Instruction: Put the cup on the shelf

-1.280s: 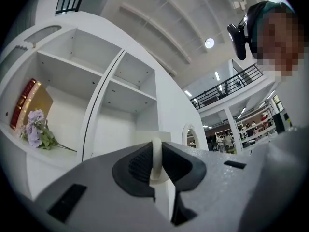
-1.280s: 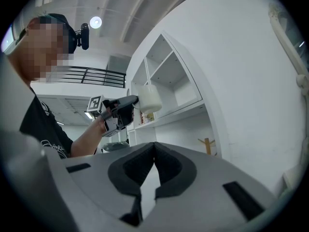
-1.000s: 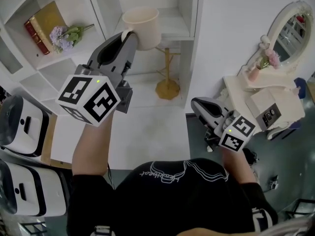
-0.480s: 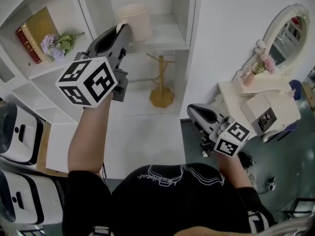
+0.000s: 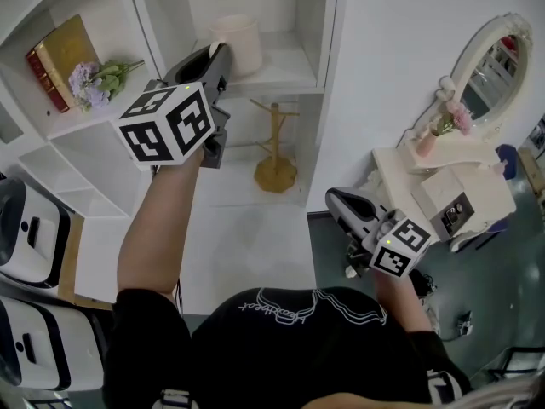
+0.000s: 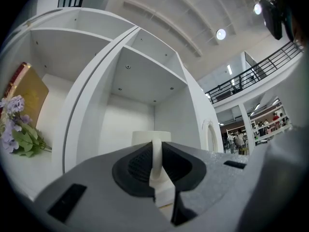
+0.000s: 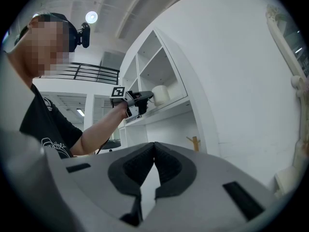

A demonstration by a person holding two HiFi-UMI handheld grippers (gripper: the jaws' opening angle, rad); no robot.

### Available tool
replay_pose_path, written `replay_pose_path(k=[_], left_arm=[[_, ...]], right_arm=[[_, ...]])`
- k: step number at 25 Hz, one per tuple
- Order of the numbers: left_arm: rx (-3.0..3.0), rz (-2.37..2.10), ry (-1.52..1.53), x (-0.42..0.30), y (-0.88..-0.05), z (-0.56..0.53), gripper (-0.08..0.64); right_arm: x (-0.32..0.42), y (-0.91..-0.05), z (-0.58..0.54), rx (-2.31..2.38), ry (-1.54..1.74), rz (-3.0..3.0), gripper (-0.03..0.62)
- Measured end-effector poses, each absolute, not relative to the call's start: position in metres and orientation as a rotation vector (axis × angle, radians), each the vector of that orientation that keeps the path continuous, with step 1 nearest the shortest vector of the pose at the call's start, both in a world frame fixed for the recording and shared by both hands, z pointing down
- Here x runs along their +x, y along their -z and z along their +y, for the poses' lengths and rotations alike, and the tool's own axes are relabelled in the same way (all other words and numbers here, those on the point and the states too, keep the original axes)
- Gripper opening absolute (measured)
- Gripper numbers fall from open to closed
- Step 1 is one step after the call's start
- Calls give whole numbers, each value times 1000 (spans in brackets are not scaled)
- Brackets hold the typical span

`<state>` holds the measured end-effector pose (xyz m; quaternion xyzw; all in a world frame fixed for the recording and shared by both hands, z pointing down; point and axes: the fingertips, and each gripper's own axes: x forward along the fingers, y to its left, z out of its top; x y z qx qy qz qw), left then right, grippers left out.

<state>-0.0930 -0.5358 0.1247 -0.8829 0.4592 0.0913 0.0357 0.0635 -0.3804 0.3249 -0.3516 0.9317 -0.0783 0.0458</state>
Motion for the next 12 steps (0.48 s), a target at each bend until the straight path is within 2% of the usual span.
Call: replay_pose_path(k=[12], left_arm=[[-2676,1482,-226,-93,-135,-547,44]], right_arm=[[66,-329,-373,-1084,258,2847,6]])
